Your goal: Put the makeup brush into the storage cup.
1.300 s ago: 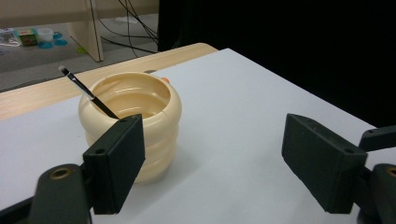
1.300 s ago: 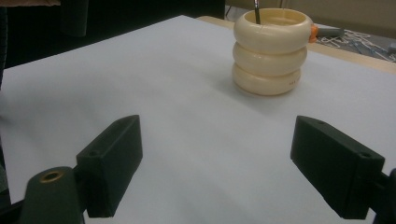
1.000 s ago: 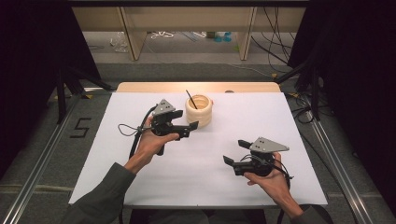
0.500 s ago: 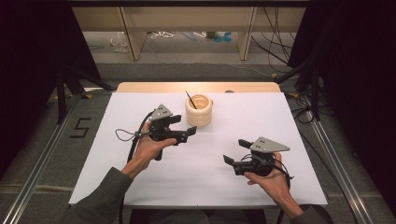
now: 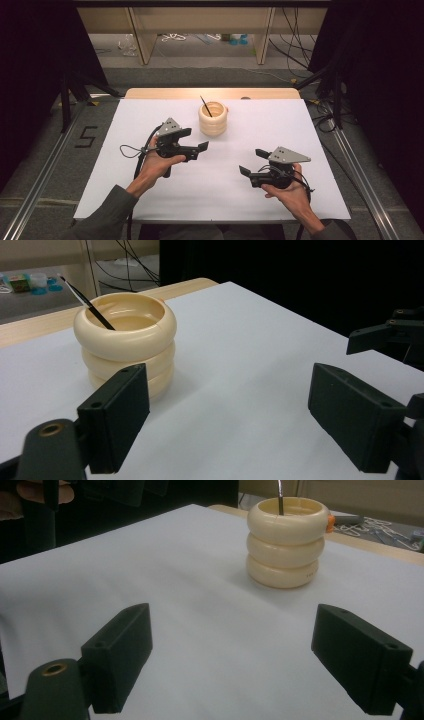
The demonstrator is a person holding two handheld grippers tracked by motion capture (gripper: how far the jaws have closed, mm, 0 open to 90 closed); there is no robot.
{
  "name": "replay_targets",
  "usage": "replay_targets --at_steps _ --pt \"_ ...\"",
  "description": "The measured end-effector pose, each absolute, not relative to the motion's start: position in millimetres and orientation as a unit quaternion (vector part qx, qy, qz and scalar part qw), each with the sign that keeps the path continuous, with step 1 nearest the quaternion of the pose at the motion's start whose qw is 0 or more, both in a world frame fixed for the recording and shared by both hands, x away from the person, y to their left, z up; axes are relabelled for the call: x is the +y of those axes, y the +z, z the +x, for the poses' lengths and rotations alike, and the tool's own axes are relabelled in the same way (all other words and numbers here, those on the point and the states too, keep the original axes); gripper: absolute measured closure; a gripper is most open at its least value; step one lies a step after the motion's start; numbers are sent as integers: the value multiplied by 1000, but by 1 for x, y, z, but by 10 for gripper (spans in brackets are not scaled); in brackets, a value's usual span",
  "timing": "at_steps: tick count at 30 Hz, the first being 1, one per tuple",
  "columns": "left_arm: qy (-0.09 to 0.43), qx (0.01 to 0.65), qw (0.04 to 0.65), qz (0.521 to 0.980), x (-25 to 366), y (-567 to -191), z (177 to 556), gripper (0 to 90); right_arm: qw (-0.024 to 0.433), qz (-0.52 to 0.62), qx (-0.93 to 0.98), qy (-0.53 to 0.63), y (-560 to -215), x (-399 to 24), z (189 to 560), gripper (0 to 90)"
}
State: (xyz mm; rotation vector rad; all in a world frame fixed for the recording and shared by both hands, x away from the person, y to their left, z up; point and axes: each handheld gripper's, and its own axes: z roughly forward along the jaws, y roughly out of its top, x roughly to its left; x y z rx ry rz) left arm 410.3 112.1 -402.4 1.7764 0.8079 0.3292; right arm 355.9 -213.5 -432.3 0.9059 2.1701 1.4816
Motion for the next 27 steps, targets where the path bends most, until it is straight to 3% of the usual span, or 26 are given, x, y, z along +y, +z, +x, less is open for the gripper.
replay_targets --at_steps 27 --pt "150 333 546 754 121 -420 375 163 173 326 760 535 -433 -213 355 162"
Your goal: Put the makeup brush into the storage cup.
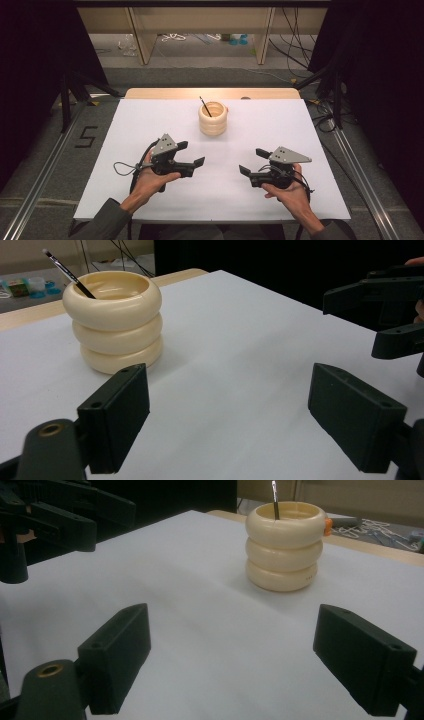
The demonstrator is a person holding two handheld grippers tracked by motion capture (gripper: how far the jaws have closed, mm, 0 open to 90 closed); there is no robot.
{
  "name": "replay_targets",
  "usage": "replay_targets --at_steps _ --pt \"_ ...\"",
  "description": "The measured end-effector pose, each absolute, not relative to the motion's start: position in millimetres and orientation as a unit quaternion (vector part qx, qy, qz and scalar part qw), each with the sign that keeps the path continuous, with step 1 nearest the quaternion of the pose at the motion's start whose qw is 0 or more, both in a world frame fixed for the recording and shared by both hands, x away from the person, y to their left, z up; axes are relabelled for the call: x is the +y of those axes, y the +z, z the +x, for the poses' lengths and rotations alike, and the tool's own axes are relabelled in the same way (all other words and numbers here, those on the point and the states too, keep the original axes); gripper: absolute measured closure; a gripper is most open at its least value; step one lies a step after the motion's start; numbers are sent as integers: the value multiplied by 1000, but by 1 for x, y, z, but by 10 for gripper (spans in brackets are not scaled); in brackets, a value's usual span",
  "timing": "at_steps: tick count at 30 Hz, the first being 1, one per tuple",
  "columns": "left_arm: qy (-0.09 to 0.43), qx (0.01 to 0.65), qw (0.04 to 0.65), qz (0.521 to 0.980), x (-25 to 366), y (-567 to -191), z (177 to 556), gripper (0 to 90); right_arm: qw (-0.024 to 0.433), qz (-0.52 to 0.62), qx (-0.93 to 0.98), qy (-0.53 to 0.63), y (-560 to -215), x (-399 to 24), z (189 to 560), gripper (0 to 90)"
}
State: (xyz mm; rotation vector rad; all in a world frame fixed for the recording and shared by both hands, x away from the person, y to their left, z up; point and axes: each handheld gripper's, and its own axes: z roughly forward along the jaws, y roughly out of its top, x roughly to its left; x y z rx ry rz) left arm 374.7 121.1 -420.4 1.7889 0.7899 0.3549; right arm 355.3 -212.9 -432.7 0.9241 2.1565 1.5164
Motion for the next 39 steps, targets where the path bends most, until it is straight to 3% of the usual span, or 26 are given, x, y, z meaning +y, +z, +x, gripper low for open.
replay_targets --at_steps 39 --pt "136 351 553 743 129 -427 367 163 170 320 766 530 -434 -210 354 161"
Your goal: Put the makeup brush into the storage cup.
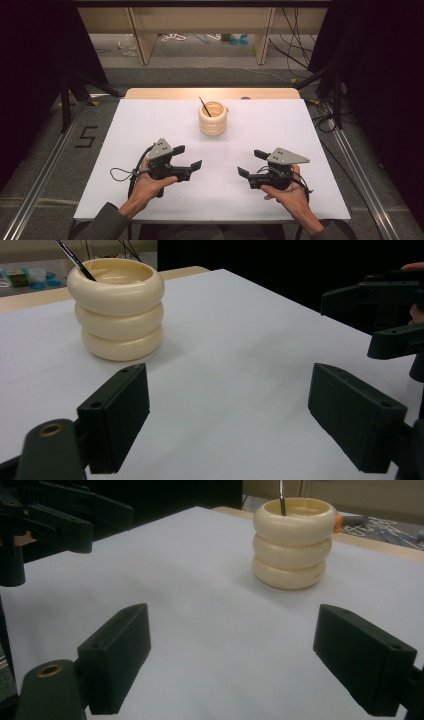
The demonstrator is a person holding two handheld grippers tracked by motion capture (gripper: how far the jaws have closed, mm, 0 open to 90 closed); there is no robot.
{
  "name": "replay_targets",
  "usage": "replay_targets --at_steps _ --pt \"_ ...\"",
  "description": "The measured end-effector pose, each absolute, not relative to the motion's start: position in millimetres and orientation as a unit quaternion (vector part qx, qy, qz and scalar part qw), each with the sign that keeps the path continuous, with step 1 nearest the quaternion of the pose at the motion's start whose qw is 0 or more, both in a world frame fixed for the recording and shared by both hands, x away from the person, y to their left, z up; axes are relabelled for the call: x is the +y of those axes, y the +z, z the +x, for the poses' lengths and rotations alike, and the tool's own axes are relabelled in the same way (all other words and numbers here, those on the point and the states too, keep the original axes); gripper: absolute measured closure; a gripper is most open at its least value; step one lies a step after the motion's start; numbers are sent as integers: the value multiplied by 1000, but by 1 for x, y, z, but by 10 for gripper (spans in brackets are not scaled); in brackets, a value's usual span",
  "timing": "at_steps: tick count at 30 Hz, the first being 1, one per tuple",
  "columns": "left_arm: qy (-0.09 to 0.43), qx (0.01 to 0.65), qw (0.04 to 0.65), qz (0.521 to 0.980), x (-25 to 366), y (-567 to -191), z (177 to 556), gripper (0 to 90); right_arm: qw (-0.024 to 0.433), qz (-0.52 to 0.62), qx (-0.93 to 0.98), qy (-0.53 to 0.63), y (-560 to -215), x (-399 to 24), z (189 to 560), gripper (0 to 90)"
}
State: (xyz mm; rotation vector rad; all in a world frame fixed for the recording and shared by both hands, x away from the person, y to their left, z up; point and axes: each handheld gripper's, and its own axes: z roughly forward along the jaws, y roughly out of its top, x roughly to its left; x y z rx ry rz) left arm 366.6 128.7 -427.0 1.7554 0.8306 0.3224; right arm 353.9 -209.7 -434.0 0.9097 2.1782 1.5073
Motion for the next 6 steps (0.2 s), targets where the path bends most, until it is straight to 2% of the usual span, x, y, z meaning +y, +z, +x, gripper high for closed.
replay_targets --at_steps 6 --pt "137 357 554 740 130 -427 368 163 170 321 766 530 -434 -210 354 161"
